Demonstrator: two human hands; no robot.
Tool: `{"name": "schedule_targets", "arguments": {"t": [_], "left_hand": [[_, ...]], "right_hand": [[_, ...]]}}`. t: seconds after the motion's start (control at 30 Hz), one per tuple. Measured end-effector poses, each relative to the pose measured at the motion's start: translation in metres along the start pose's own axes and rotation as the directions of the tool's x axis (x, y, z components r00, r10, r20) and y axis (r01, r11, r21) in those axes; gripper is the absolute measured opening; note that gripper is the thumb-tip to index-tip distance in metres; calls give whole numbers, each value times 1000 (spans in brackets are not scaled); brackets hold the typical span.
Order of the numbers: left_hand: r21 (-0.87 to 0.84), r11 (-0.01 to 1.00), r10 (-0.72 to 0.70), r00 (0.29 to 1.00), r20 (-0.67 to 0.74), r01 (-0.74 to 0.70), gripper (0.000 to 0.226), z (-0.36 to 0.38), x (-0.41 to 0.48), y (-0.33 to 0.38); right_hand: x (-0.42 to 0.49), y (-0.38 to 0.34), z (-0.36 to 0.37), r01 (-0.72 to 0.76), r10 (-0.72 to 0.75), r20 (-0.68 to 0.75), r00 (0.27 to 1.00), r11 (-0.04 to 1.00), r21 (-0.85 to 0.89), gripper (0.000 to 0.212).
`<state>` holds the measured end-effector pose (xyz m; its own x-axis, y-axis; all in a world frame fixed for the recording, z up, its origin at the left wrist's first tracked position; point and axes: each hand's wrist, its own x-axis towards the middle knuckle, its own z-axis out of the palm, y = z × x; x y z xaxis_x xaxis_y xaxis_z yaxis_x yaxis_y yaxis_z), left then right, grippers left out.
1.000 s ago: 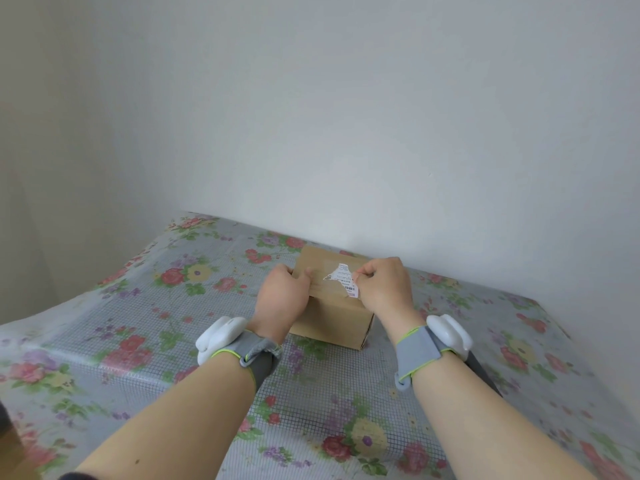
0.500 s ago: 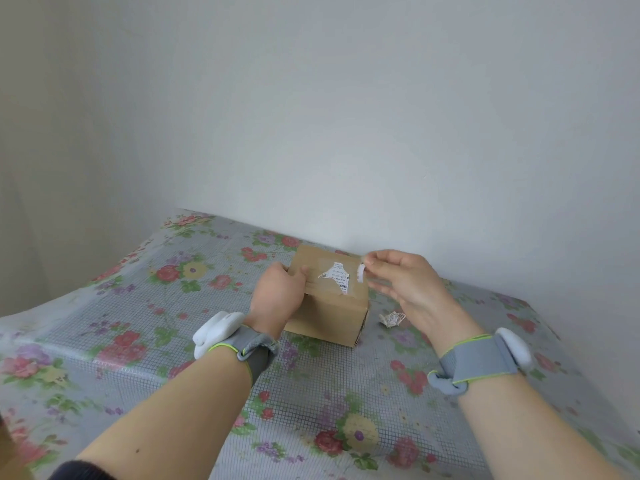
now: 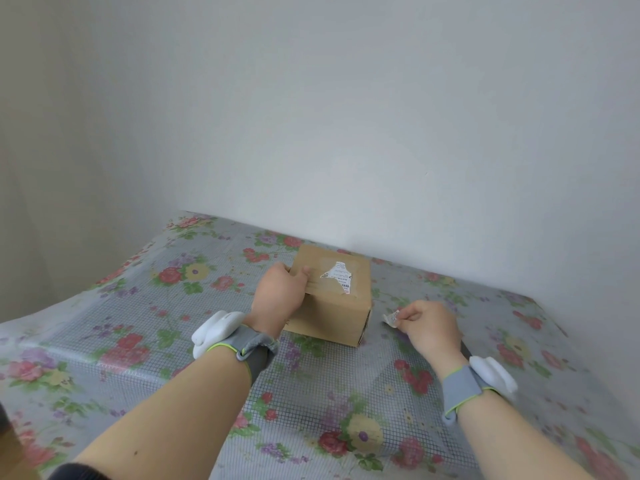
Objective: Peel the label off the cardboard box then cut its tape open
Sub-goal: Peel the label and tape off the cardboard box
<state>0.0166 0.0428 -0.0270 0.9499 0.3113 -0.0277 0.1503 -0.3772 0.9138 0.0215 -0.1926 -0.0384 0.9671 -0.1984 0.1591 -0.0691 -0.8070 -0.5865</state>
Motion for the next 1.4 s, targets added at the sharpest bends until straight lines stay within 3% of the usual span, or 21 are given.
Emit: {"name": "schedule_targets", "arguments": {"t": [0.13, 0.23, 0.33, 0.47, 0.53, 0.6, 0.67, 0.87, 1.03, 1.23, 1.4], "left_hand": [[-6, 1000, -5, 1000, -5, 5, 48, 0, 1, -1], [-2, 1000, -8, 1000, 1, 8, 46, 0, 1, -1], [7, 1000, -6, 1000, 18, 6, 34, -1, 1, -1], [-12, 1000, 15, 998, 67, -15, 36, -3, 6, -1], [-22, 999, 27, 995, 92, -26, 35, -4, 8, 1], [-44, 999, 35, 993, 112, -30, 33, -6, 8, 2], [-83, 996, 33, 992, 125, -23, 32, -7, 8, 3], [-117, 993, 34, 990, 136, -18, 30, -7, 8, 3], [-135, 991, 32, 989, 143, -13, 30, -6, 7, 3], [-117, 993, 32, 990, 134, -16, 31, -7, 6, 3], [-112, 994, 31, 991, 128, -17, 31, -6, 7, 2]], "right_hand": [[4, -3, 4, 13, -14, -8, 1000, 985, -174, 6], [5, -2, 3, 30, -36, -26, 999, 979, -204, 38], [1, -8, 3, 113, -122, -83, 989, 988, -108, 25], [-8, -40, -5, 341, -325, -162, 932, 936, 88, 9], [-14, -61, -13, 456, -441, -127, 888, 878, 145, 4], [-19, -76, -18, 508, -513, -3, 859, 851, 134, 3], [-22, -83, -18, 502, -517, 124, 847, 854, 134, 4], [-14, -82, -26, 408, -470, 276, 838, 876, 256, 8], [-16, -82, -25, 429, -478, 242, 844, 874, 229, 8], [-14, -80, -22, 448, -496, 231, 837, 864, 230, 24], [-17, -79, -26, 448, -494, 273, 825, 867, 217, 14]]}}
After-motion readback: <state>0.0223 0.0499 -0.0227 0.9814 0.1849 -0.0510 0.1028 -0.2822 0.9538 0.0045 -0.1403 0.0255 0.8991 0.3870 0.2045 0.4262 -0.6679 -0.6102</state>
